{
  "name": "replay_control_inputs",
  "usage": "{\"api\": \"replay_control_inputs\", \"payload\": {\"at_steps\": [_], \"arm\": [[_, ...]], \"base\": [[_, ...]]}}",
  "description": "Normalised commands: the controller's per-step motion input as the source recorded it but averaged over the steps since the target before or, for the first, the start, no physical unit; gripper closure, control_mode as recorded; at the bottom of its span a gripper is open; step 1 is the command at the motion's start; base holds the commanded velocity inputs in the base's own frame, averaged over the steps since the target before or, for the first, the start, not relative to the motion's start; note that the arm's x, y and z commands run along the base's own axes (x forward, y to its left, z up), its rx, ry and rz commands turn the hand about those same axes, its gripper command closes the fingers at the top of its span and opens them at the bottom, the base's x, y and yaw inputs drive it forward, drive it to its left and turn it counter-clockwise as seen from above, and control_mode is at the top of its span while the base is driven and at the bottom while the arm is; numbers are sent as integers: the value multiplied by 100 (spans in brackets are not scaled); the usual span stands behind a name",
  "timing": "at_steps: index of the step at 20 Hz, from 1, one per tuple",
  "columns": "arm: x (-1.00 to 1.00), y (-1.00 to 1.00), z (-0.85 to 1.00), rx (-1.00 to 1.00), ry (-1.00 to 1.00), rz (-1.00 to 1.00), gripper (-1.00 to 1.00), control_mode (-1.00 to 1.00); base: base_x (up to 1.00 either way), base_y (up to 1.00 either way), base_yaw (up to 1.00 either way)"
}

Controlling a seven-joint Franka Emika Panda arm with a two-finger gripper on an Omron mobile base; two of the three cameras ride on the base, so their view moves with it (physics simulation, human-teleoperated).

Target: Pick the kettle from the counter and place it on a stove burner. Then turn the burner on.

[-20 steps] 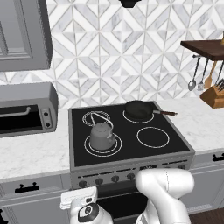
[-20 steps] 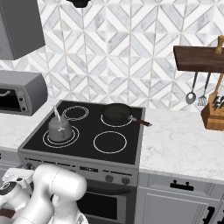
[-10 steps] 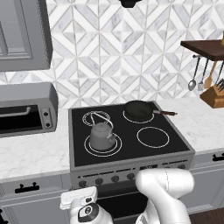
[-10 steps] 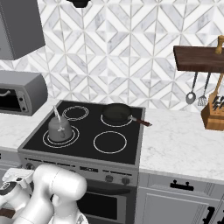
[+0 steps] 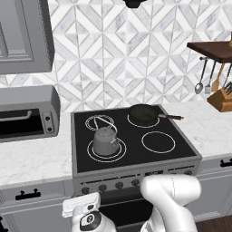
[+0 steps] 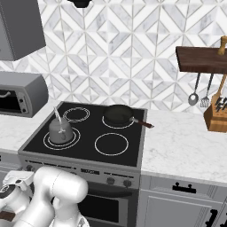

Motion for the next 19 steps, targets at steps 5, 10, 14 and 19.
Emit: {"api": "replay_control_inputs", "payload": {"at_steps": [5, 10, 14, 19], "arm": [[0, 96, 12, -16, 0, 6, -100, -100], [0, 98, 3, -16, 2, 7, -100, -100], [0, 100, 0, -16, 3, 8, -100, -100], [-25, 82, 22, -17, 0, 6, -100, -100]], "base": [[0, 0, 0], [0, 0, 0], [0, 0, 0], [0, 0, 0]]}}
